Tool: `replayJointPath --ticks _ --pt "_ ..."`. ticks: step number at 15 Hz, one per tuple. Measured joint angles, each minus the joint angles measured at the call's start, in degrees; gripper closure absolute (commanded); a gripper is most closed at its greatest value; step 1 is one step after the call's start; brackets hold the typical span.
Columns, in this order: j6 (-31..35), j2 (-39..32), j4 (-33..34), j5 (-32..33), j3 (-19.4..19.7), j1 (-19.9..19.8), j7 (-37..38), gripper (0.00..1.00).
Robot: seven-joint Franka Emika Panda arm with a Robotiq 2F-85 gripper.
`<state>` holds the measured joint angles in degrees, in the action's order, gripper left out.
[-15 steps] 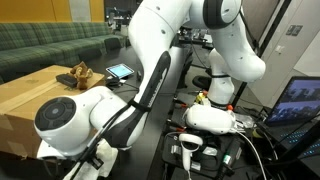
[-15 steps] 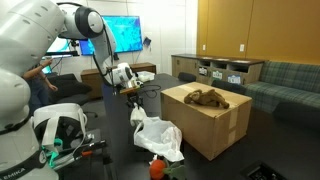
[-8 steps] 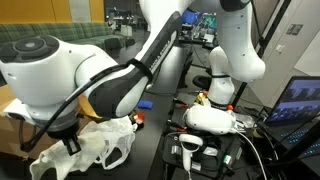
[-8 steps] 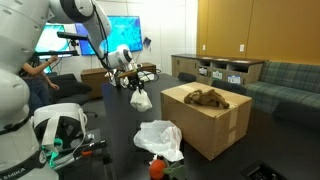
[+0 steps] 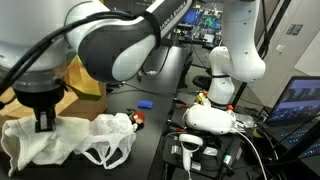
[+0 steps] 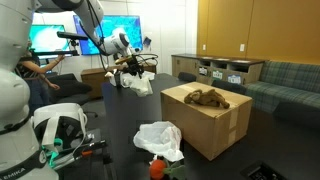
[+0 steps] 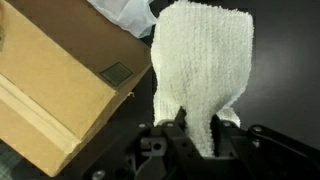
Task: Remove the blue object from the box and replace it with the brown toy, remove the orange plush toy and replace it with the gray duster, remove the white plastic from the box and replace it with the towel
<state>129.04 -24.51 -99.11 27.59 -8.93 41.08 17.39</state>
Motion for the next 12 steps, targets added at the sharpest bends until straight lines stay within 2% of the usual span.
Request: replayJointPath --ticks 5,12 --pt "-1.65 2.08 2.96 0.00 1.73 -3.94 4.12 0.95" --pt "-6.89 -2.46 14.06 -2.09 2.08 -8.64 6.23 0.95"
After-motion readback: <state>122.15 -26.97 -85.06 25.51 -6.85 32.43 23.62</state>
